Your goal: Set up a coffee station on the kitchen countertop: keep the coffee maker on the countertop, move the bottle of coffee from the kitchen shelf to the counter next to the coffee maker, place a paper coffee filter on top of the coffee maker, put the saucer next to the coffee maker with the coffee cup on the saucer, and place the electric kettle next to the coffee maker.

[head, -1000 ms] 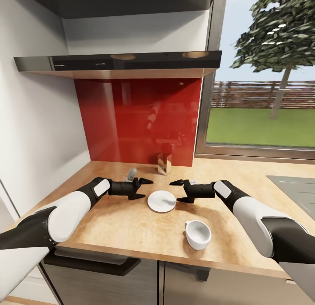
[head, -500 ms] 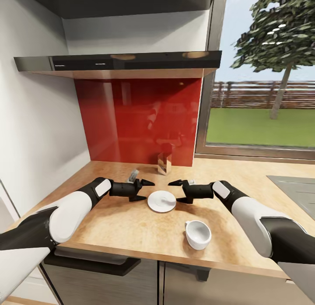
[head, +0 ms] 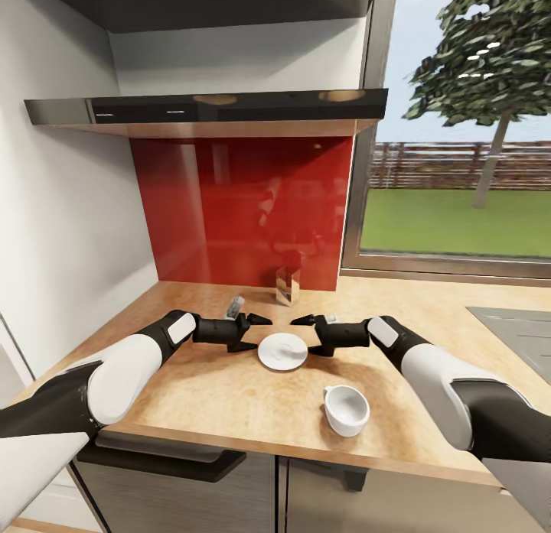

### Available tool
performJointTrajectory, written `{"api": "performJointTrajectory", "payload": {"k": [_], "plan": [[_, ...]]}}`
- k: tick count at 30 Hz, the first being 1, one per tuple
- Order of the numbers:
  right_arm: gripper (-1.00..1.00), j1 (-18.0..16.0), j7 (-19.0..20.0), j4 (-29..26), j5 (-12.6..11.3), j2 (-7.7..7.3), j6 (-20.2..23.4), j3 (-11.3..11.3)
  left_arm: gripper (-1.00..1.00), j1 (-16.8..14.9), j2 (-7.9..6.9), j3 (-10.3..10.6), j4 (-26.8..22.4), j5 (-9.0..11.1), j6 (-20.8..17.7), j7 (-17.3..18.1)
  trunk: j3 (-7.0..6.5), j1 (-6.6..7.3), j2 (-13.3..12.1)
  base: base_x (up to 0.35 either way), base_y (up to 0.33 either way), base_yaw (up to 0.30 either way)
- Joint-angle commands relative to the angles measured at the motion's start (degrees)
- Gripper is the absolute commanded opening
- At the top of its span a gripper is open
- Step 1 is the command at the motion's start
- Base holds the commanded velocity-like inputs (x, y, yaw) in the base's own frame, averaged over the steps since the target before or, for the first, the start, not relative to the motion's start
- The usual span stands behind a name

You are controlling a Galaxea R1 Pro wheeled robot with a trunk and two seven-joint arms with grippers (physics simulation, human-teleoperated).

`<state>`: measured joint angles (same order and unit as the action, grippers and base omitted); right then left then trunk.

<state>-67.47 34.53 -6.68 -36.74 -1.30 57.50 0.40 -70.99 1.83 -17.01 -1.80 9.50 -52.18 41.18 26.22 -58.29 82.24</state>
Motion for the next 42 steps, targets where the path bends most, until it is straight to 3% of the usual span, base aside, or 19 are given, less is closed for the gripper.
{"api": "performJointTrajectory", "payload": {"k": [1, 18, 32, 40, 41, 42], "plan": [[1.00, -0.03, 0.45, 0.00, 0.61, 0.16, 0.06, 0.21, 1.00, -0.02, 0.01, 0.23, -0.05, 0.61, -0.40, -0.12, 0.07, 0.00, 0.04, 0.000, 0.000, 0.000], [1.00, -0.03, 0.45, 0.00, 0.61, 0.60, -0.02, 0.21, 1.00, -0.02, 0.03, 0.23, -0.05, 0.61, -0.38, -0.12, 0.07, 0.00, 0.04, 0.000, 0.000, 0.000], [1.00, -0.03, 0.45, 0.00, 0.61, 2.25, -0.02, 0.21, 1.00, -0.03, 0.03, 0.23, -0.05, 0.61, -0.38, -0.05, 0.07, 0.00, 0.04, 0.000, 0.000, 0.000], [1.00, -0.03, 0.45, 0.00, 0.61, 2.35, -0.02, 0.21, 1.00, -0.02, 0.07, 0.23, -0.05, 0.61, -0.38, -0.06, 0.07, 0.00, 0.04, 0.000, 0.000, 0.000], [-1.00, -0.03, 0.45, 0.00, 0.61, 2.35, -0.02, 0.21, 1.00, -0.02, 0.05, 0.23, -0.05, 0.61, -0.38, -0.07, 0.07, 0.00, 0.04, 0.000, 0.000, 0.000], [-1.00, -0.03, 0.45, 0.00, 0.61, 2.35, -0.02, 0.21, 1.00, -0.02, 0.05, 0.23, -0.05, 0.61, -0.38, -0.07, 0.07, 0.00, 0.04, 0.000, 0.000, 0.000]]}}
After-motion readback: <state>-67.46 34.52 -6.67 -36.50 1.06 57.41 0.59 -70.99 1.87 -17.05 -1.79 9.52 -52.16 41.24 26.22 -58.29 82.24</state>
